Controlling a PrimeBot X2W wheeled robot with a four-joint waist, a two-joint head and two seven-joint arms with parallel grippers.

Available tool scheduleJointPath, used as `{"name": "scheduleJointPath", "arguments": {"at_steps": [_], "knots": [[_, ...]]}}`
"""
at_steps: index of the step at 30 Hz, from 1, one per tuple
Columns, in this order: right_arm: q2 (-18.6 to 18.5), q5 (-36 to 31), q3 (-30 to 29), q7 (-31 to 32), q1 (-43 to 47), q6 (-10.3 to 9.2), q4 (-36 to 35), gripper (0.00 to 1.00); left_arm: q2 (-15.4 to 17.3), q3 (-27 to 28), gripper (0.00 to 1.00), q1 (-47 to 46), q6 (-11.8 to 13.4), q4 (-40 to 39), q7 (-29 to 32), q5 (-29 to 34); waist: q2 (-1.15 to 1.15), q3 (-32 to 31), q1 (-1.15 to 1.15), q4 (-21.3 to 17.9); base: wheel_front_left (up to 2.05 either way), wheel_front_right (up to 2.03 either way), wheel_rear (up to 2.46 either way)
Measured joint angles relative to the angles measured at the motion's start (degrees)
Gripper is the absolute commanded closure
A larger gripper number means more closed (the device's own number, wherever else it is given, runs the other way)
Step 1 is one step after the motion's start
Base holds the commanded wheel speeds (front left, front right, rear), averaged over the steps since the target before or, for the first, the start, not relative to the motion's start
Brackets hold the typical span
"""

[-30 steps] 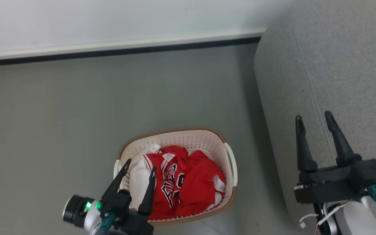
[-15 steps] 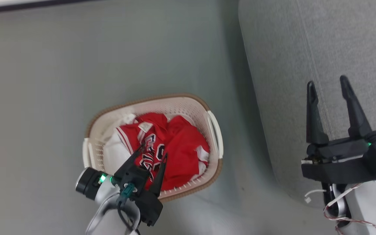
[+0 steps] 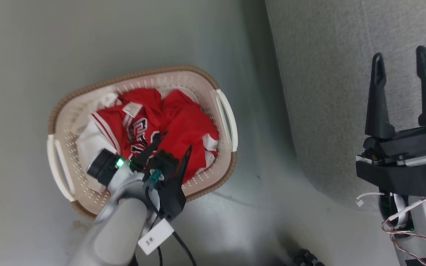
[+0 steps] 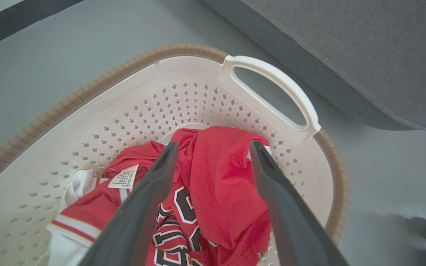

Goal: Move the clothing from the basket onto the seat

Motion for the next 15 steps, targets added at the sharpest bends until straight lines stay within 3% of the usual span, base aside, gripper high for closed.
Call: {"name": "scheduleJointPath", "arguments": {"at_steps": [15], "knots": [[1.5, 0.0, -1.0, 0.0, -4.7, -0.46, -5.1, 0.00, 1.9, -1.3, 0.00, -11.9, -1.1, 6.8, 2.5, 3.3, 0.00, 13.0, 0.00, -2.8, 0.00, 0.00, 0.00]]}}
